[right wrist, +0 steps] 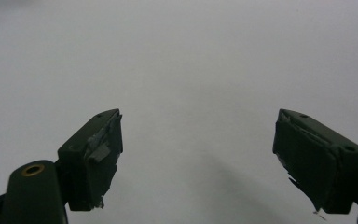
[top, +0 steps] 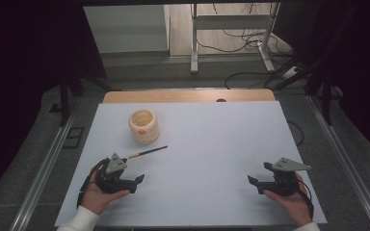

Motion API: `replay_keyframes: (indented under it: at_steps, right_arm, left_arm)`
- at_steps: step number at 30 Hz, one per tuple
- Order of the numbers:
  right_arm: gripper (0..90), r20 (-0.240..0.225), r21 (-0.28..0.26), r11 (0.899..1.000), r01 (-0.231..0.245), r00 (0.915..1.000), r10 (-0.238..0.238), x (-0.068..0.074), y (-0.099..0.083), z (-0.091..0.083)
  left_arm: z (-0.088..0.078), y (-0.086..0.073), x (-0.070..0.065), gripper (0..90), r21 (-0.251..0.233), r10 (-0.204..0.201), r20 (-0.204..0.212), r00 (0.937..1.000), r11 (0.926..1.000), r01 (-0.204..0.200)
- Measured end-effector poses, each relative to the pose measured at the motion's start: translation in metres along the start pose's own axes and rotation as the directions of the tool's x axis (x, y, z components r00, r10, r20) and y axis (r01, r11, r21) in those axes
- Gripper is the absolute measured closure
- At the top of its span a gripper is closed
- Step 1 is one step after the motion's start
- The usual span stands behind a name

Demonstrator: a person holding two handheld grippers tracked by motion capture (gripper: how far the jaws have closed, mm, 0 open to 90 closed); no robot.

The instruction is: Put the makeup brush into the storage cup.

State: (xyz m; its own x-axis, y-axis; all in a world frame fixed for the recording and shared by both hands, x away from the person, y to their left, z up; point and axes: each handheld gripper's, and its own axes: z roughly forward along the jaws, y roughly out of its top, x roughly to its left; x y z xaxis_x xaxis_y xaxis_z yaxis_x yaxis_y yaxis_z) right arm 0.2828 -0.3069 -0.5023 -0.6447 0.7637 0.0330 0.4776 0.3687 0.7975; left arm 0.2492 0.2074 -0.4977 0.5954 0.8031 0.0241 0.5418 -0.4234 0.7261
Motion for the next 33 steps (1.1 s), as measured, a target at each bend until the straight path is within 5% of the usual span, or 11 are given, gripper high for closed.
replay_keyframes:
  at_steps: [12,24,33]
  right_arm:
    - [15.9,0.004,0.016,1.0,0.006,1.0,-0.006,0.001,-0.001,0.002]
    - [15.6,0.008,0.017,1.0,0.007,0.9999,-0.007,0.002,0.0,0.003]
    - [15.7,0.011,0.016,1.0,0.007,0.9999,-0.007,0.002,0.0,0.002]
  left_arm:
    - [-0.001,0.012,0.01,15.8,0.013,0.031,-0.006,0.9995,0.9994,-0.031]
    - [-0.008,0.025,0.024,20.8,0.042,0.049,0.052,0.9975,0.9978,-0.051]
    - [-0.003,0.031,0.024,20.1,0.09,0.107,0.04,0.9935,0.9899,-0.11]
